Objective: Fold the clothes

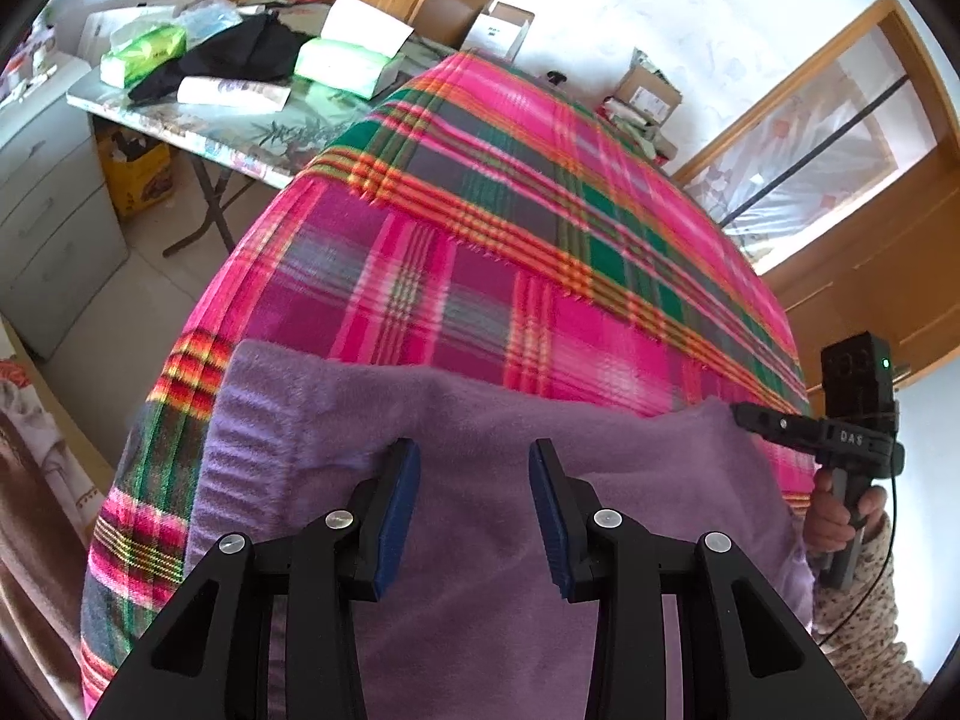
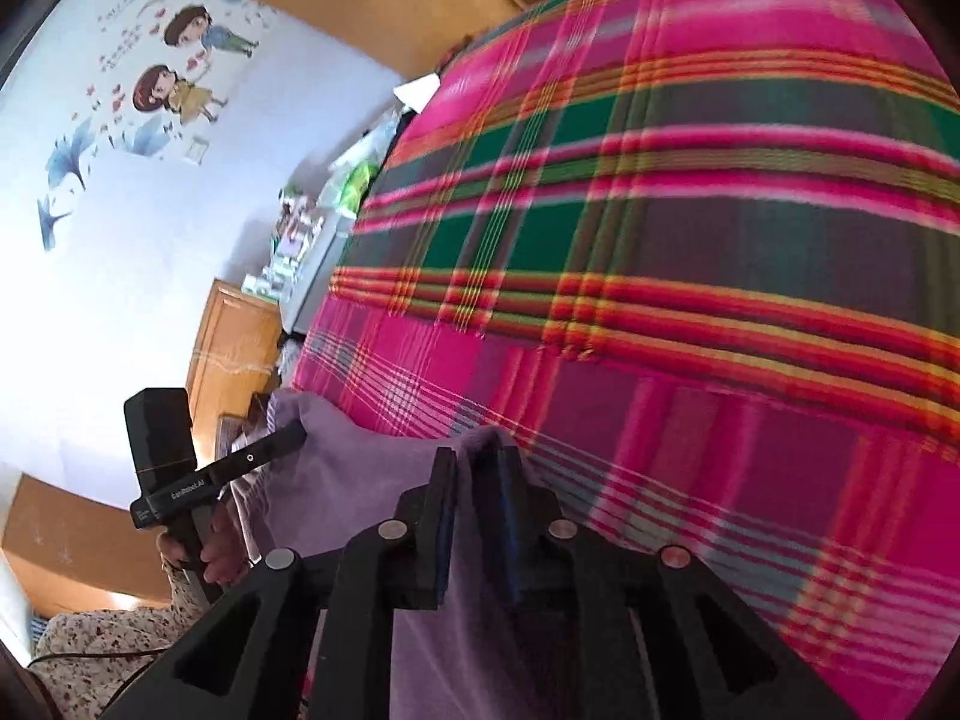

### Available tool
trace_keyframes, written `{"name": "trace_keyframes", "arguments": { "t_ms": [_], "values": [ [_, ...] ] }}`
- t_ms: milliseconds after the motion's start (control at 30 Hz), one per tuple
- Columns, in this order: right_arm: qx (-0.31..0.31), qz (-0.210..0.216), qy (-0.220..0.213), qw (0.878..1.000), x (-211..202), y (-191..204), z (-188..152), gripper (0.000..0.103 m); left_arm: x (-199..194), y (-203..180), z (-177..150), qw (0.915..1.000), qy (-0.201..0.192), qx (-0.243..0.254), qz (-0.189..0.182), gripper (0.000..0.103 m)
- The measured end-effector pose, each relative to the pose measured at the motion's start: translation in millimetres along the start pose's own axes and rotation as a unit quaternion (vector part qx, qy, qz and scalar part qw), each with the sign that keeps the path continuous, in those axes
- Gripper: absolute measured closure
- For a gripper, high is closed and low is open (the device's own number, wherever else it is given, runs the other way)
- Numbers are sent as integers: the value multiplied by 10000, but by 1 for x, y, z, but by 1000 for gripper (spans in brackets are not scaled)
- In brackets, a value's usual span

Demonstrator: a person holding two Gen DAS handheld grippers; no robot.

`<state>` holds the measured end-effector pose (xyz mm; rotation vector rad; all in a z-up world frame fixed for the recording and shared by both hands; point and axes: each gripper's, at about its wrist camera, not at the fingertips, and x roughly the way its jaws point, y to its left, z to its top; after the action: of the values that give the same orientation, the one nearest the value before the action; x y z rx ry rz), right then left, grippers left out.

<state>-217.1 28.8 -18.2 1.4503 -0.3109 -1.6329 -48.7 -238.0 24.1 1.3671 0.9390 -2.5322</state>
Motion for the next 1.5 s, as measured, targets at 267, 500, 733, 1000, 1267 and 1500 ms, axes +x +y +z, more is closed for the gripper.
{"name": "trace_keyframes", "arguments": {
  "t_ms": [267,500,733,1000,1267,1500],
  "values": [
    [-591,-951,-563,9921,-49,14,-40,86,6,-46,8,9982,-25,547,-260,64],
    [-687,-1712,-1091,9768,-109,1,-86,83,40,-108,13,9879,385,1370,-617,64],
    [-765,-2301,-713,9675,-118,-12,-110,79,76,-149,3,9767,850,1824,-748,64],
    [-1192,-2473,-296,9611,-95,-12,-121,67,96,-161,2,9758,981,1851,-620,64],
    [-1660,-2634,-299,9498,-90,7,-134,67,104,-169,1,9752,933,1950,-480,64],
    [-1576,-2646,-422,9505,-83,5,-129,75,106,-172,1,9755,900,1960,-440,64]
  ]
}}
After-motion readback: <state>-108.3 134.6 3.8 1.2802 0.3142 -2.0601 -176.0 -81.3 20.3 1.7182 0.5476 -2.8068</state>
